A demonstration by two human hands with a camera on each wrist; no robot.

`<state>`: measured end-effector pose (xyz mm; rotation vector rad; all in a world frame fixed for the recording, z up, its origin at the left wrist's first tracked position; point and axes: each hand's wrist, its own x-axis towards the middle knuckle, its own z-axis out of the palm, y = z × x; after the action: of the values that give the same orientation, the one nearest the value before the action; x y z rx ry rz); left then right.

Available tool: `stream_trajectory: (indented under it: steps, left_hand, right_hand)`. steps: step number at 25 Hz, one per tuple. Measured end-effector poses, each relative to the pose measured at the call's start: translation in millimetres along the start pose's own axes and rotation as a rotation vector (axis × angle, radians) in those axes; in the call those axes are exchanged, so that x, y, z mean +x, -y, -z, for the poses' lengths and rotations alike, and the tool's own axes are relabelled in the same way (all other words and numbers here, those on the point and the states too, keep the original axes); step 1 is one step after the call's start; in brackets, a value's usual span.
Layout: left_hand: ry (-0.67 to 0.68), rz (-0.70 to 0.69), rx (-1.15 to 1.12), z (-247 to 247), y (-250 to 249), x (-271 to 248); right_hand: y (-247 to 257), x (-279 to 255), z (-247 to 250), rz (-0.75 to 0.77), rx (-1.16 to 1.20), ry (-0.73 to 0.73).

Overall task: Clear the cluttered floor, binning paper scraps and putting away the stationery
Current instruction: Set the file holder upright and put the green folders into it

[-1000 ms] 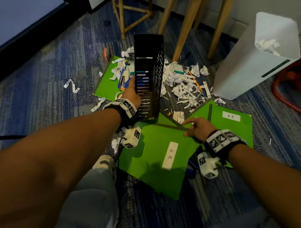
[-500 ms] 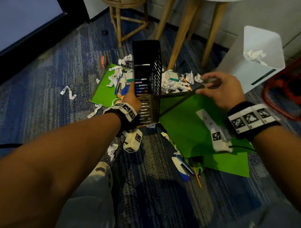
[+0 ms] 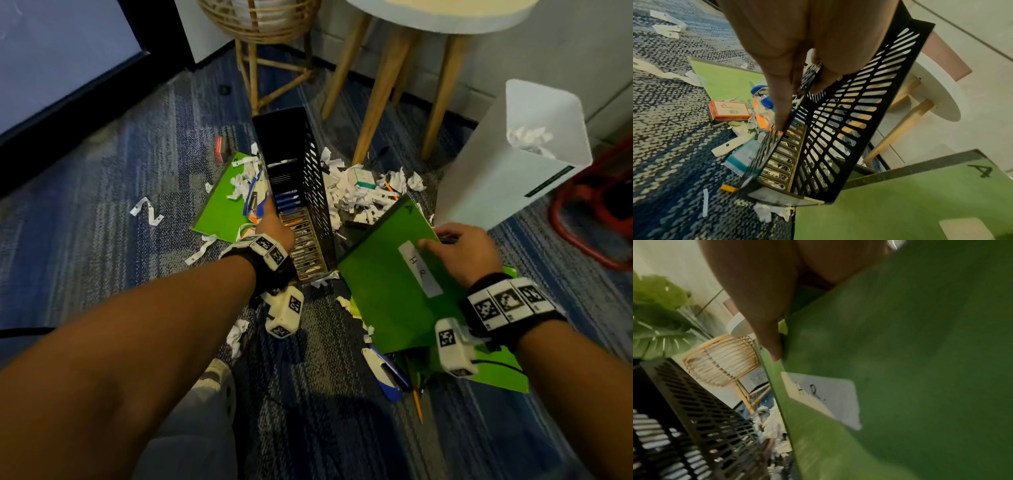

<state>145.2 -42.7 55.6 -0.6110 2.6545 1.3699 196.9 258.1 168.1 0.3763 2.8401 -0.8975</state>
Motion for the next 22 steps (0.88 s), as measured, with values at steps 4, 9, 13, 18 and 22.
stream_trajectory:
  steps: [4, 9, 13, 18, 22]
  left_hand:
    - [0.053, 0.000, 0.047, -2.9, -2.2, -3.8]
    - [0.092, -0.074, 0.018, -11.6, 5.5, 2.7]
    - [0.103, -0.075, 0.032, -2.8, -3.6, -4.1]
    - [0.093, -0.052, 0.028, 1.3, -6.2, -10.5]
    - [0.090, -0.030, 0.033, 4.3, -6.1, -11.4]
  right_hand:
    - [3.2, 8.9, 12.9, -0.049, -0.258, 0.182]
    - [39.8, 19.7, 69.0, 0.044, -0.118, 0.044]
    - [67.7, 16.0, 84.7, 0.157, -0.079, 0.031]
    - [67.8, 10.8, 41.9, 0.246, -0.212, 0.184]
    - [46.4, 11.0, 15.1, 0.169, -0.397, 0.201]
